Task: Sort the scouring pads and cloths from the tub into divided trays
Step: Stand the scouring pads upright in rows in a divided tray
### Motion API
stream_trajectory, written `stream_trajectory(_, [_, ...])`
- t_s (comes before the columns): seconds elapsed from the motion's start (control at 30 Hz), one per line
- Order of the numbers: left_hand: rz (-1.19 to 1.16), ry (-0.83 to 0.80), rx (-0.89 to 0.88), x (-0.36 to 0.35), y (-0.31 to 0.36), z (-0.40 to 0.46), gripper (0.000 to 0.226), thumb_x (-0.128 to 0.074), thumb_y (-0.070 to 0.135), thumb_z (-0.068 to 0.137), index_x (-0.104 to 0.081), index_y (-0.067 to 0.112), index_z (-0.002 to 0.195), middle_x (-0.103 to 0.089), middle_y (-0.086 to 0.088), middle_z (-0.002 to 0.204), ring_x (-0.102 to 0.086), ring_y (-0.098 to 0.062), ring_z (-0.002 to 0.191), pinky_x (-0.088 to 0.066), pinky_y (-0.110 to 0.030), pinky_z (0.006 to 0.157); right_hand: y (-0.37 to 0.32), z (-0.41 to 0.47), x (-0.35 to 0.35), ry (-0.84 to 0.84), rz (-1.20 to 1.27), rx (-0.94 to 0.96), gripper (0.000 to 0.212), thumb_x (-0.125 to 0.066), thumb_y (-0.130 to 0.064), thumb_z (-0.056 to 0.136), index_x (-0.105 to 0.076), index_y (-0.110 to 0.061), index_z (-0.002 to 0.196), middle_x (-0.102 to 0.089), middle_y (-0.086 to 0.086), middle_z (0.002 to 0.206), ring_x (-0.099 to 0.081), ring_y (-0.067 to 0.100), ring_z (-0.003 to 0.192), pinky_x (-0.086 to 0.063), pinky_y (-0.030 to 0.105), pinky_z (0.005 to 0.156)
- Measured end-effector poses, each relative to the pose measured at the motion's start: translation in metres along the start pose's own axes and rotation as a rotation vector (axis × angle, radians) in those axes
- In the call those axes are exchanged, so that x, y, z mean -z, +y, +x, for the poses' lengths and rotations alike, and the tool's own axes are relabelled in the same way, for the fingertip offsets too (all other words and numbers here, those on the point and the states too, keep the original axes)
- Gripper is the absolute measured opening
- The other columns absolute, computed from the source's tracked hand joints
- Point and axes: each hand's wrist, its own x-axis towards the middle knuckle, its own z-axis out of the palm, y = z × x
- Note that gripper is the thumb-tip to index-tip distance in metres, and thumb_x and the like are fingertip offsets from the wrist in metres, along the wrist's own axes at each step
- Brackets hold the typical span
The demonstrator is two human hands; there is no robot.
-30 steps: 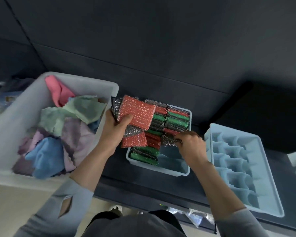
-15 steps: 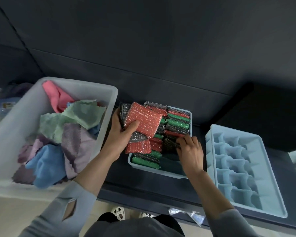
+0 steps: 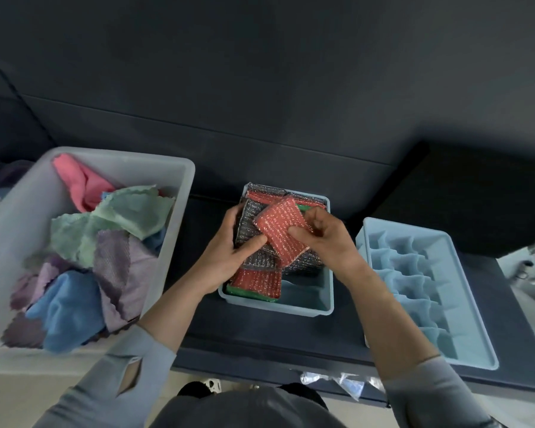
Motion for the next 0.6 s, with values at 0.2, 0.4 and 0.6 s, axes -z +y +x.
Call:
stream_trajectory(0.2, [-0.062, 0.212, 0.026, -0.001, 0.002, 0.007, 0.052, -0.057, 0.017, 0.097, -0.028, 0.031, 0.138, -0.059, 0.013, 0.116, -0.062, -0.004, 0.104, -0.048, -0.037, 0.098, 0.018, -0.013, 0.031, 0.123, -0.133, -0.039, 0.027, -0.071, -0.017, 0.088, -0.059, -0.019, 0.112, -0.071, 0.003, 0.092, -0.066, 0.018, 0.083, -0.05, 0.033, 0.081])
stream_trajectory(0.4, [-0.105, 0.35, 0.065, 0.004, 0.003, 0.013, 0.051, -0.037, 0.004, 0.099, -0.026, 0.028, 0.143, -0.057, 0.013, 0.114, -0.056, -0.008, 0.106, -0.046, -0.042, 0.1, 0.035, -0.025, 0.016, -0.003, -0.92, 0.04, 0.034, -0.066, -0.027, 0.09, -0.065, -0.027, 0.124, -0.065, 0.01, 0.107, -0.063, 0.03, 0.1, -0.048, 0.035, 0.088])
stream_trajectory(0.6, [-0.058, 0.33, 0.061, 0.002, -0.002, 0.01, 0.059, -0.044, 0.01, 0.099, -0.02, 0.03, 0.148, -0.054, 0.012, 0.127, -0.051, -0.012, 0.121, -0.036, -0.047, 0.112, 0.06, -0.023, -0.013, 0.008, -1.135, 0.235, 0.03, -0.08, 0.003, 0.054, -0.075, -0.017, 0.075, -0.067, -0.001, 0.077, -0.065, 0.025, 0.076, -0.054, 0.031, 0.062])
